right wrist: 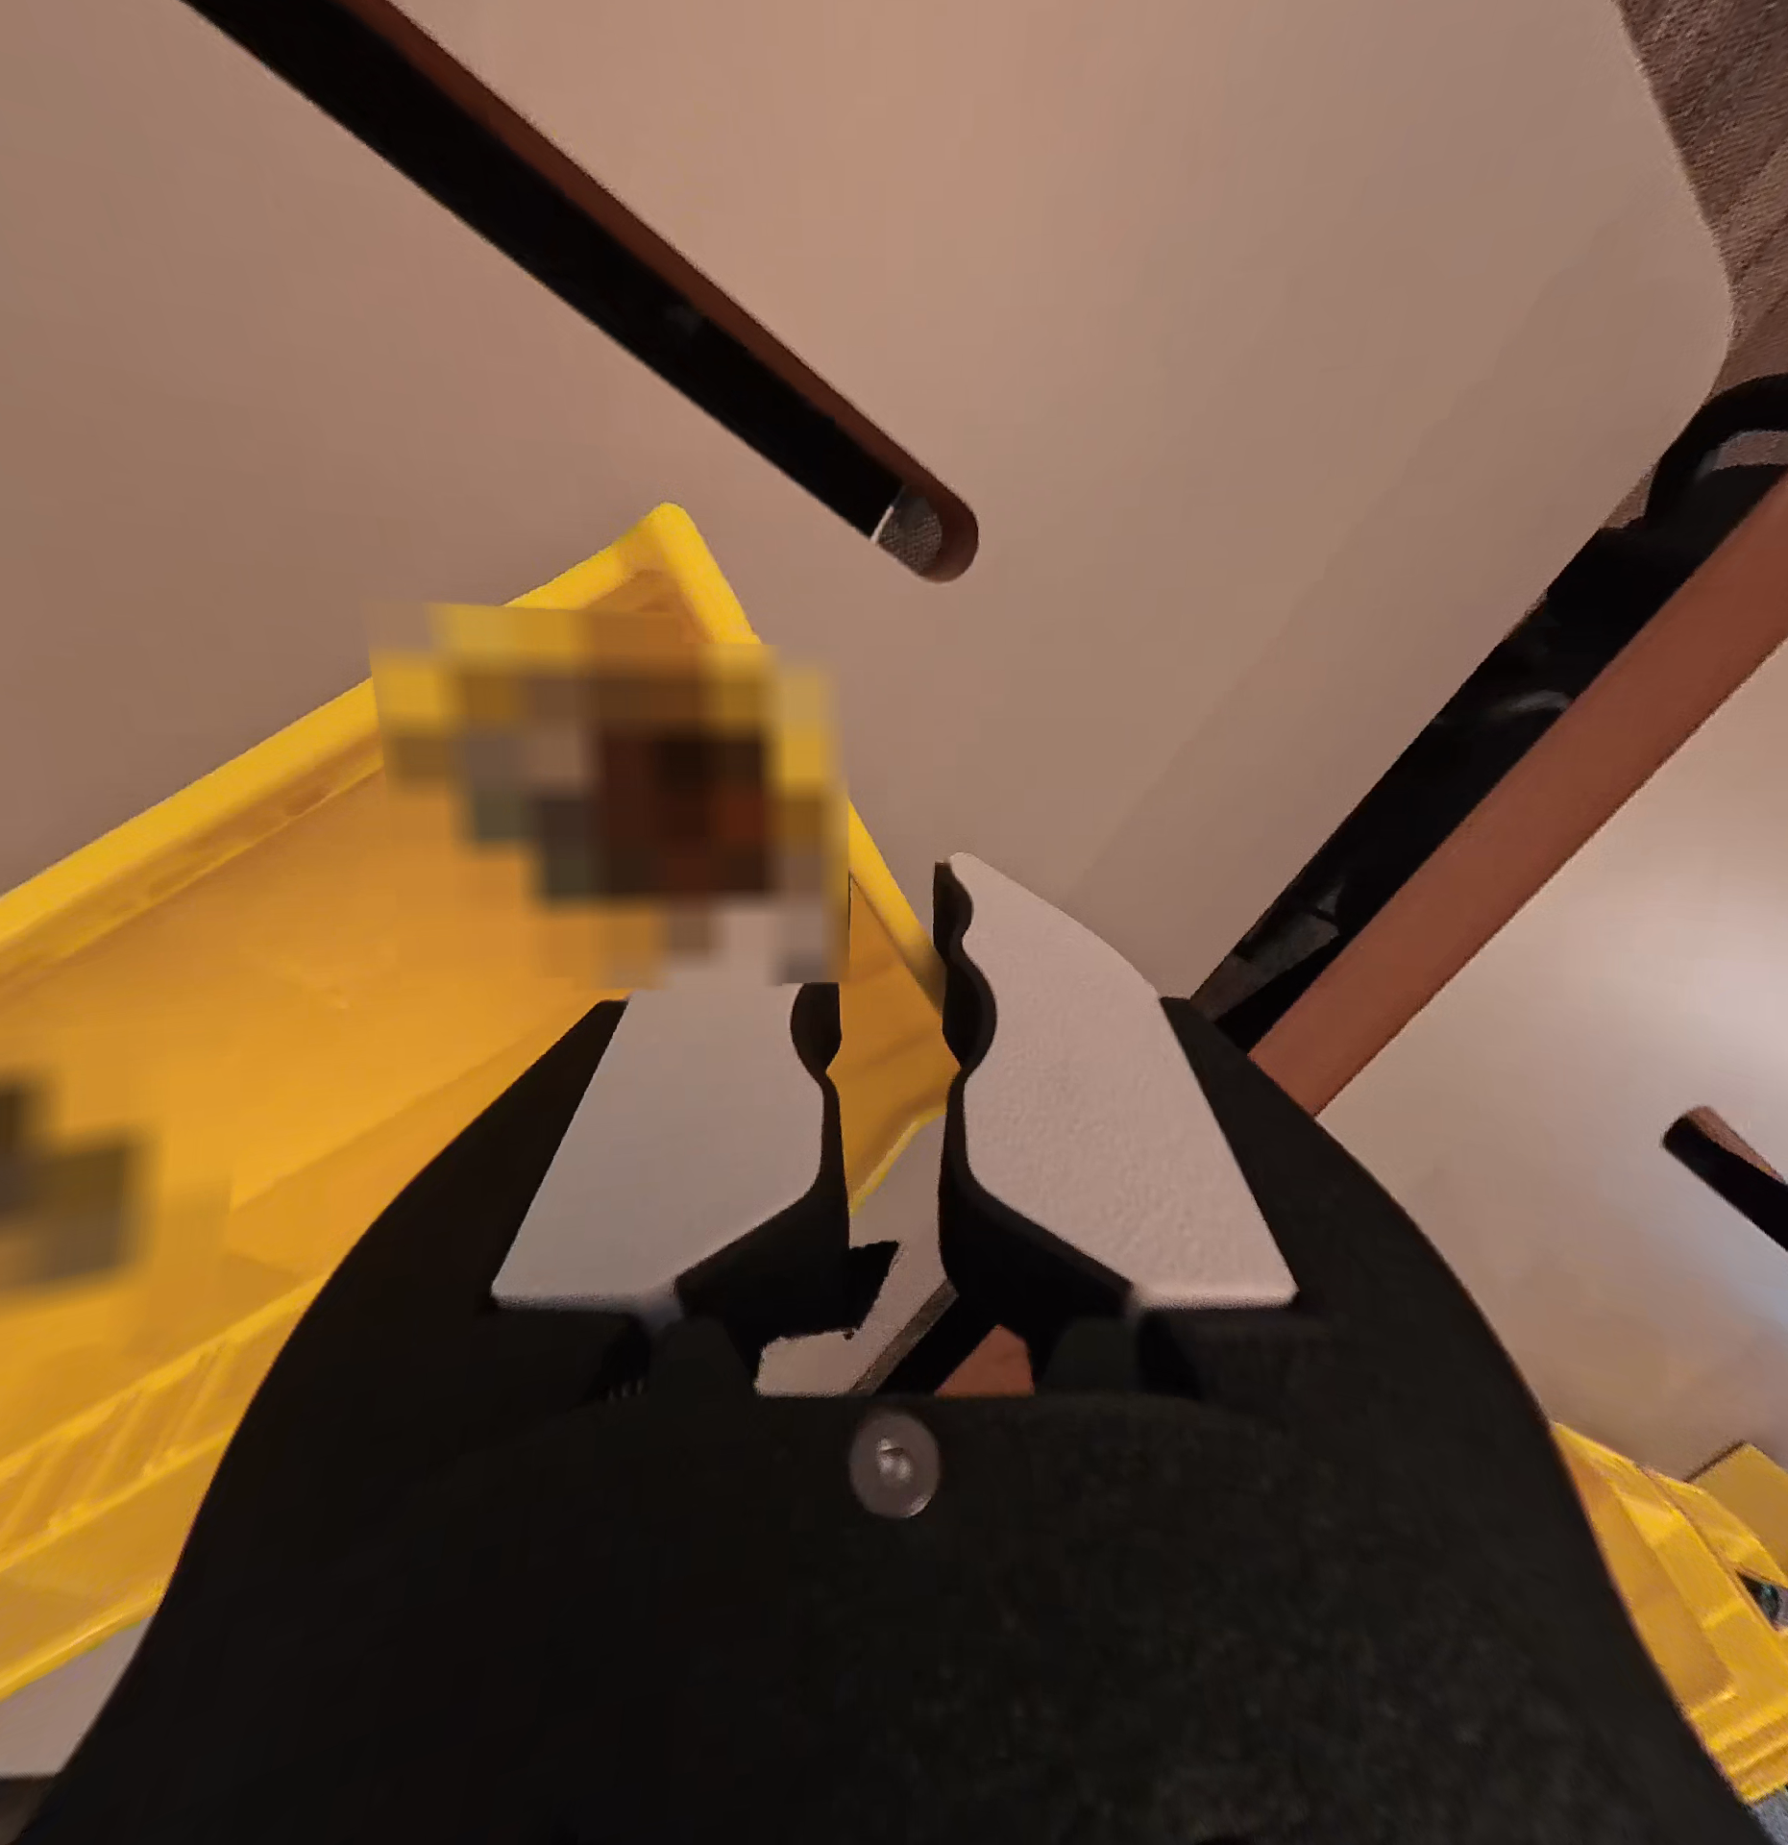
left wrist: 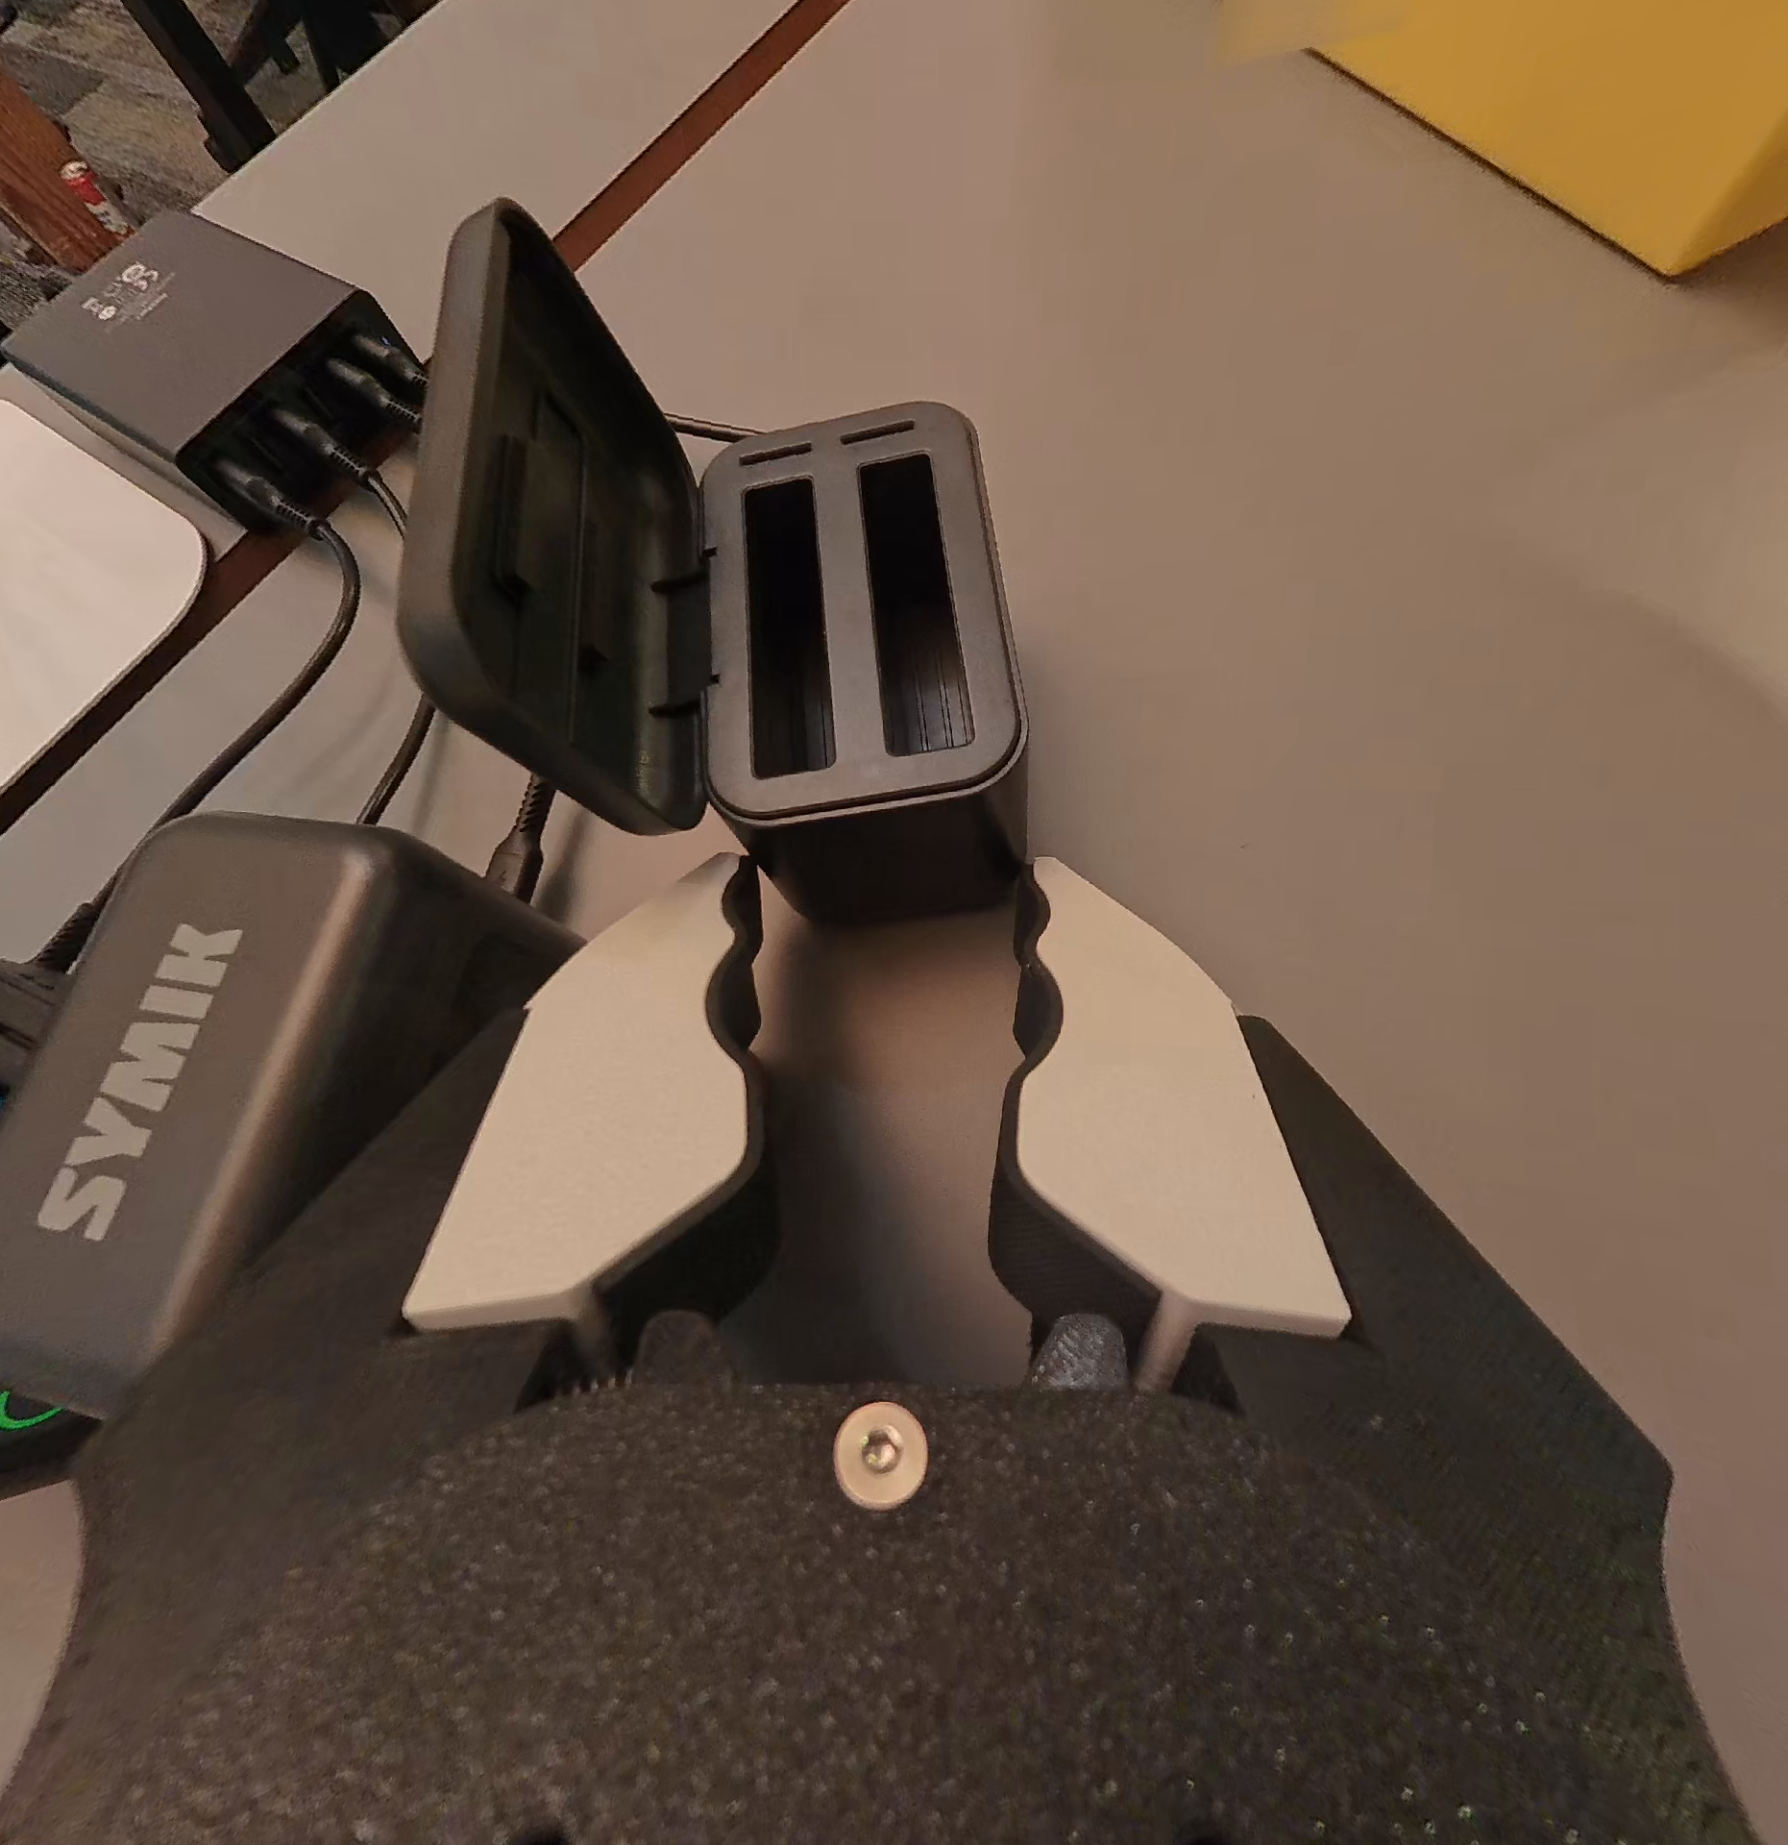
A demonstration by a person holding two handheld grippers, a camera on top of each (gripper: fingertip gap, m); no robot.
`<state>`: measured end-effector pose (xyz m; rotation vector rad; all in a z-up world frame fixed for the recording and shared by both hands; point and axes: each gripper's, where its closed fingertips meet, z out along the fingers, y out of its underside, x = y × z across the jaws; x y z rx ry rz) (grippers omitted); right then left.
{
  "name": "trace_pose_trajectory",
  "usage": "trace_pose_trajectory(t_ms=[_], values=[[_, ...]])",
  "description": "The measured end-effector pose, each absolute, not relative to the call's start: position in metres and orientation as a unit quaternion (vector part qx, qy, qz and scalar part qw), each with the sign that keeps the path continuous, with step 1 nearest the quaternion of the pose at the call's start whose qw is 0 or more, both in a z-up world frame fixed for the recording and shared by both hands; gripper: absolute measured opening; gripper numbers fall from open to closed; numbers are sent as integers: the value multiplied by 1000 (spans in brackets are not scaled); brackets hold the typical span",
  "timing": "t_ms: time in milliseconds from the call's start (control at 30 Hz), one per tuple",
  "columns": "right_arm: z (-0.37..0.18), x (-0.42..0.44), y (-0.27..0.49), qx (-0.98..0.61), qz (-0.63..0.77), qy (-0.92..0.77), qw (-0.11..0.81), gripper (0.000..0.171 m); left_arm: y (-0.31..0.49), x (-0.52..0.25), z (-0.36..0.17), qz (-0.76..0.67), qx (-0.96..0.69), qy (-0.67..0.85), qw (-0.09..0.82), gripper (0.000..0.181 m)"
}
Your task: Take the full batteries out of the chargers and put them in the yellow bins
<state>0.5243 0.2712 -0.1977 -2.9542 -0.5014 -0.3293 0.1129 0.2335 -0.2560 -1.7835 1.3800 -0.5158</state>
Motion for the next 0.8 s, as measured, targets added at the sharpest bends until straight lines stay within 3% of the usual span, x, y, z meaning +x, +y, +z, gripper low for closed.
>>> trace_pose_trajectory(t_ms=[133,233,333,533,800], values=[[-194,526,281,-968,-145,-182,94,23,233,113,-256,-204,-706,546,403,49],[-164,513,288,-949,-156,-214,169,32,233,113,-256,-204,-706,546,402,49],[-137,486,279,-920,-152,-288,219,27,233,113,-256,-204,-706,546,402,49],[-185,447,236,-882,-162,-427,116,21,233,113,-256,-204,-706,546,403,49],[-237,456,241,-858,-207,-470,25,21,233,113,-256,-203,-705,547,404,49]])
